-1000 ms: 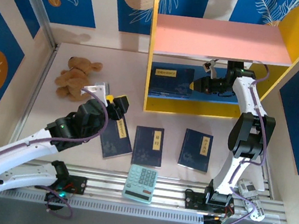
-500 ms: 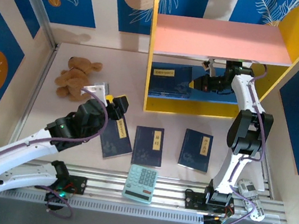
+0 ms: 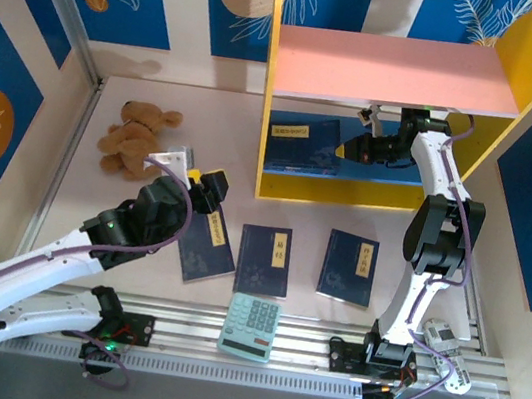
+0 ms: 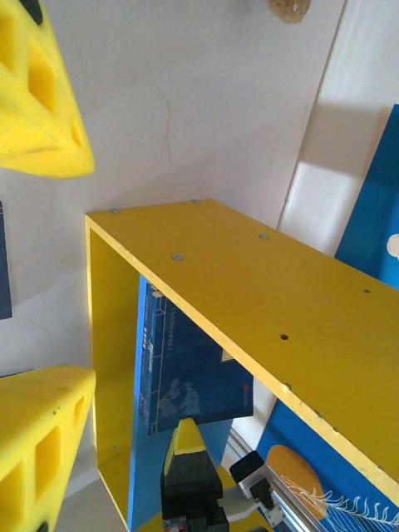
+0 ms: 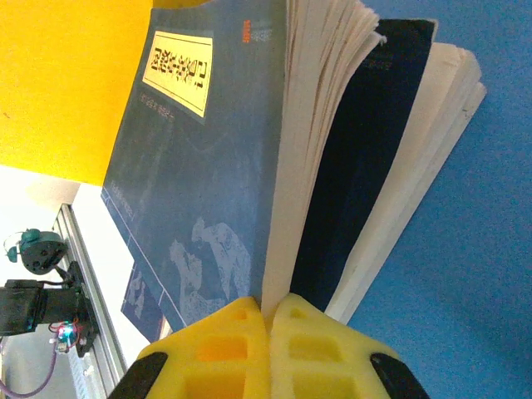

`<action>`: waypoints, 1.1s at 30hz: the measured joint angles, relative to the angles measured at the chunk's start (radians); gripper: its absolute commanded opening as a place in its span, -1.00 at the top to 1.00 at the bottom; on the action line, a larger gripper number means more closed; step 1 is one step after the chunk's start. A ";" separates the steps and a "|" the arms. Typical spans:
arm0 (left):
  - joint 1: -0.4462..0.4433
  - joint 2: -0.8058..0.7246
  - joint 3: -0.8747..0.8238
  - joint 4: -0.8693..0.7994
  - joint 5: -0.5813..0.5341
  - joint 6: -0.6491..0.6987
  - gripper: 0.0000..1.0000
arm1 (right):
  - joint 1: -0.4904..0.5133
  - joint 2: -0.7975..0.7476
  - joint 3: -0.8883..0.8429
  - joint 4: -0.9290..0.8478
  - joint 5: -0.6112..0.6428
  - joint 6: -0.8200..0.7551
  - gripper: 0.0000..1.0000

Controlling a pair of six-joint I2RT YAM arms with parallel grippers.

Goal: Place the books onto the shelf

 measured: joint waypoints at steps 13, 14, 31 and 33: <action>0.006 0.012 0.000 0.000 0.008 0.000 -0.23 | -0.014 0.000 0.000 -0.004 0.000 -0.012 0.99; 0.007 0.013 0.000 0.000 0.010 0.000 -0.23 | -0.016 0.000 0.000 -0.004 0.000 -0.013 0.99; 0.018 0.022 0.000 0.000 0.026 0.000 -0.23 | -0.016 0.014 0.000 -0.003 -0.014 -0.005 0.98; 0.018 0.021 0.000 0.001 0.026 0.000 -0.23 | -0.016 0.014 0.000 -0.001 -0.017 -0.002 0.98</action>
